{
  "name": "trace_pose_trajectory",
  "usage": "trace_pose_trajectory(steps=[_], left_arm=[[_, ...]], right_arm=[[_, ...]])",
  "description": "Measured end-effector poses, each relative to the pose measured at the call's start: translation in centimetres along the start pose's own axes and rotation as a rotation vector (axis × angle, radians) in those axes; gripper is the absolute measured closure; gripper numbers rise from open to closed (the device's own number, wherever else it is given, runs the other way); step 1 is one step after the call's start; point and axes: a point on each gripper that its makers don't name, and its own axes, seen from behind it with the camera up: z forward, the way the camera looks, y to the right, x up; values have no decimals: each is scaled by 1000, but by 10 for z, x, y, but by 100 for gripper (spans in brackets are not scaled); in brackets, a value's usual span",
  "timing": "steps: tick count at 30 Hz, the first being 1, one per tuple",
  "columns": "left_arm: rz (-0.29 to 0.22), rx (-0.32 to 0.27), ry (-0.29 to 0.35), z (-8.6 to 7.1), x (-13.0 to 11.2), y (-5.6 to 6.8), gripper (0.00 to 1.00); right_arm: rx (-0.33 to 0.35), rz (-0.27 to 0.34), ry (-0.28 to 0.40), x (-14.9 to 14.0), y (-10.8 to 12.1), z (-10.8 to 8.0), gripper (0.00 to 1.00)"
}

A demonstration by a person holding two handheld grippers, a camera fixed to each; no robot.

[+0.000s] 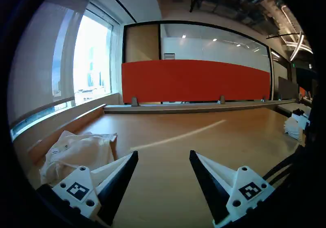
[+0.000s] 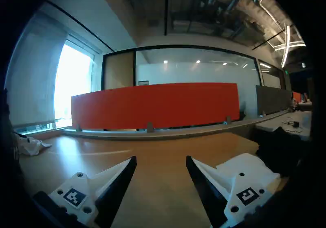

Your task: Fold towel

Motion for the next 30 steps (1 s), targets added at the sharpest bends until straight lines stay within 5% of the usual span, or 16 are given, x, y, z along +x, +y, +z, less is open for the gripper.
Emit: trace_pose_trajectory(steps=[9,30], left_arm=[[2,-3,2,0,0,1,7],[-8,-5,17,14,5,-4,7]], right_arm=[[-5,-53,-1,-2,-5,0,0],[-31,-55,0,-2,0,2,0]])
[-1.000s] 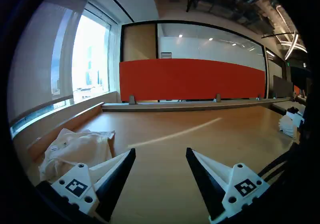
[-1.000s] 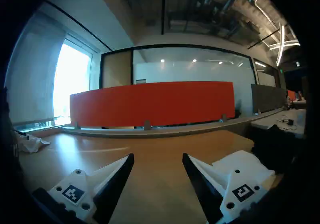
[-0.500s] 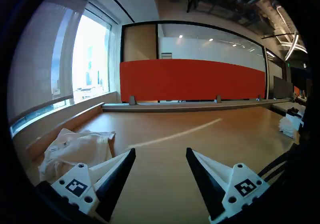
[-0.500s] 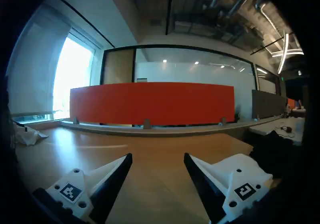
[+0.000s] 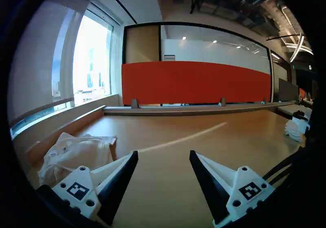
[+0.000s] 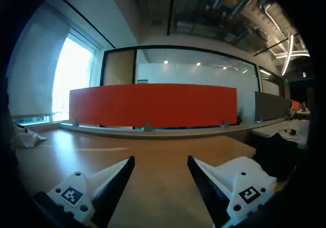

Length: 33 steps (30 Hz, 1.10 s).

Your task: Fold towel

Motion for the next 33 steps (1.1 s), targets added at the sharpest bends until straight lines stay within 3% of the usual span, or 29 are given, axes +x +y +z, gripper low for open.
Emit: trace_pose_trajectory(steps=[9,21,33], left_arm=[[-1,10,11,5,4,-2,7],[50,18,43,12,13,-3,6],[76,30,61,20,6,0,7]], right_arm=[[0,0,-1,0,0,0,0],[0,1,0,-1,0,0,0],[1,0,-1,0,0,0,0]])
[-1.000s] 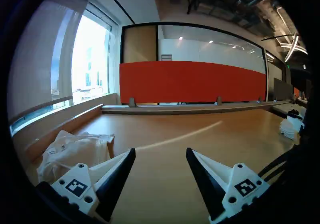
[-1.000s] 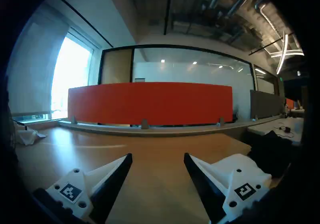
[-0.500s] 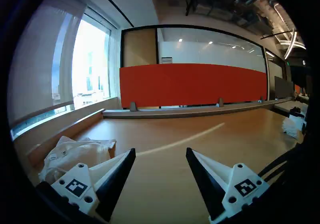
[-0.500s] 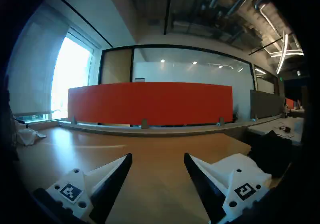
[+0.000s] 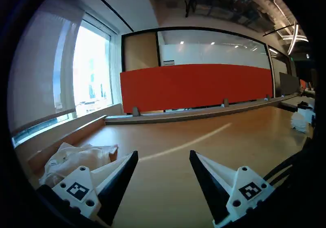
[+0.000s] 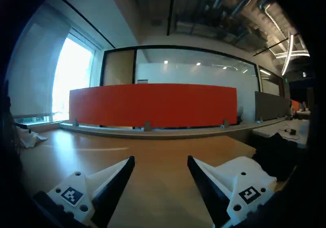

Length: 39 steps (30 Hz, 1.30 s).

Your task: Fold towel

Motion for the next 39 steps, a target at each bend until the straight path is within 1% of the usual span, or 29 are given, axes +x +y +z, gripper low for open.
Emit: trace_pose_trajectory(steps=[3,9,18,24,33,39], left_arm=[[2,1,5,1,-1,2,7],[-14,-2,25,3,2,5,6],[-18,-11,49,5,5,7,7],[-25,-19,79,5,9,8,6],[-53,-15,119,3,13,5,7],[-69,-13,123,2,12,3,7]], right_arm=[[0,0,0,0,0,0,0],[0,1,0,0,0,0,0],[0,0,0,0,0,0,0],[0,0,0,0,0,0,0],[0,0,0,1,-1,0,0],[0,0,0,1,-1,-1,0]])
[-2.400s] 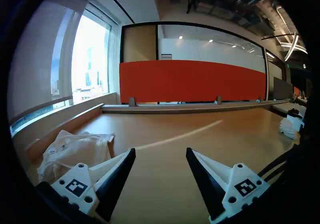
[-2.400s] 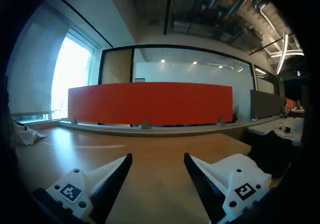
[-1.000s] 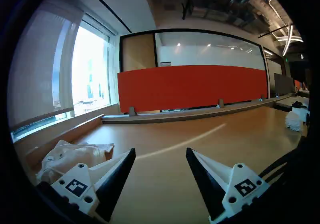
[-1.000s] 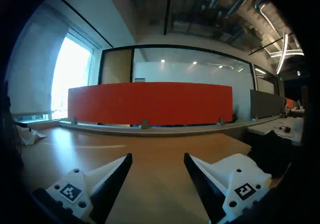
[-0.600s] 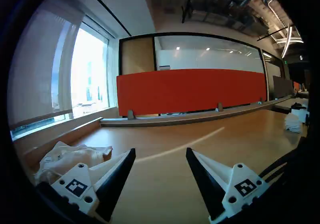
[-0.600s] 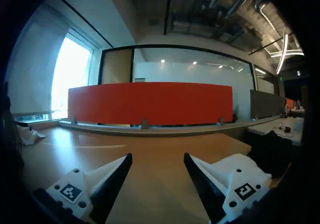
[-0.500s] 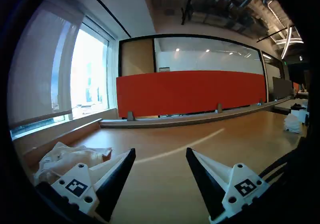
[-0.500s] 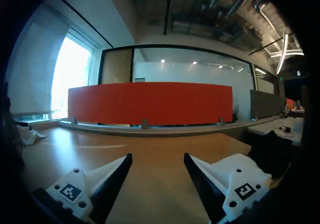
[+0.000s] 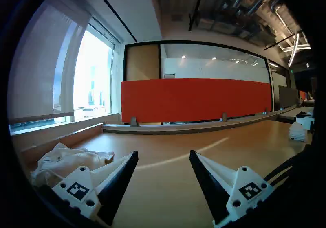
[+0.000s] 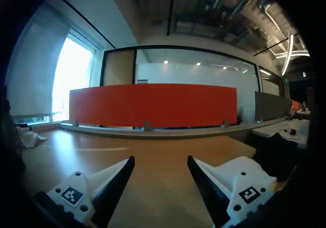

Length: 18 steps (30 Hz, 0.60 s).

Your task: Fold towel

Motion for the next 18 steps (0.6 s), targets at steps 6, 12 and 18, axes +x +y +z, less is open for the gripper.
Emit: trace_pose_trajectory(steps=[6,12,18], left_arm=[[-15,-1,0,-1,0,-1,7],[-18,-7,0,0,-1,-1,7],[-18,-6,1,0,-3,-1,6]], right_arm=[[0,0,0,0,0,-1,0],[0,0,0,0,0,-1,0],[0,0,0,0,0,-1,0]])
